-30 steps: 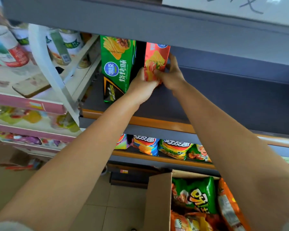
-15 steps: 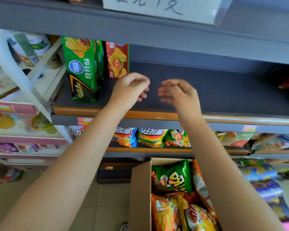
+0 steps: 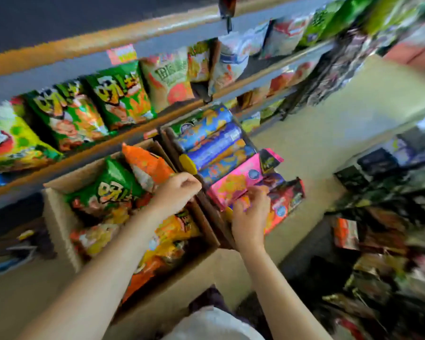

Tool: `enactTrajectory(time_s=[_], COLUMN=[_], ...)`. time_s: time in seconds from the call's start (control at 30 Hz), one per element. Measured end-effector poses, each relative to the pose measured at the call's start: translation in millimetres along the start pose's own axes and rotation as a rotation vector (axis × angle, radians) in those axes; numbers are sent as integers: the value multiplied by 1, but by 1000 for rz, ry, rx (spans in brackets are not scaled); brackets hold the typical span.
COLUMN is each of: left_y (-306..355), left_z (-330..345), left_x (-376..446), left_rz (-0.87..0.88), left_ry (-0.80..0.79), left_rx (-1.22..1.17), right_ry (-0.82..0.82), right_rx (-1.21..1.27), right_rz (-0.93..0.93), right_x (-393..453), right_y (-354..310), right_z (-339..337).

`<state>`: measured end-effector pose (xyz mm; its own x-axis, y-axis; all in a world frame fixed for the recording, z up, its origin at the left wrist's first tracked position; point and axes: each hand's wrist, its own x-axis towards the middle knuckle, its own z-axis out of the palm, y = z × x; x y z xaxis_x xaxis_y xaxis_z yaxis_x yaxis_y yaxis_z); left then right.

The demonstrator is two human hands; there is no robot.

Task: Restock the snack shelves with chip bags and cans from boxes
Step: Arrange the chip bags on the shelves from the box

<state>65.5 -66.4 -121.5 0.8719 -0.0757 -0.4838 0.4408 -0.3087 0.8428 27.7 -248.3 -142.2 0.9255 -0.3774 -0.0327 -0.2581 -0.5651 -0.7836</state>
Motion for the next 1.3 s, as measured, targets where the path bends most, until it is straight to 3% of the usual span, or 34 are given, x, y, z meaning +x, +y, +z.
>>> enactTrajectory(time_s=[0.07,0.13,0.2,0.27,0.37,0.47,0.6,0.8,1.07,1.17,1.3], left_y=[1,6,13,16,14,15,16,15,47,63,71], left_z=[43,75,96,109,124,131,133,120,84,50,-4], left_x=[14,27,38,50,62,69,72,61,-1,-30,-72], left_rz=[40,114,138,57,-75,-72,-126,-294,-70,39,133], left_ry=[-26,76,139,97,31,49,53,-28,137,235,345], left_rx=[121,281,375,436,607,785,626,-90,-782,-851,-741], right_ry=[144,184,90,-57,-211,-213,-210,-262,-397,-472,-662], right_rx=[-43,-121,-78,96,230,279,312,447,475,489,586], right_rz=[83,232,520,748,845,861,728,539,64,-20,-29], right_x=[17,37,54,64,63,64,73,85,74,60,32], right_y=[24,50,70,81,80,80,81,58,-50,-95,-152], right_z=[-35,-58,-69,-71,-64,-51,-52,-78,-74,-61,-37])
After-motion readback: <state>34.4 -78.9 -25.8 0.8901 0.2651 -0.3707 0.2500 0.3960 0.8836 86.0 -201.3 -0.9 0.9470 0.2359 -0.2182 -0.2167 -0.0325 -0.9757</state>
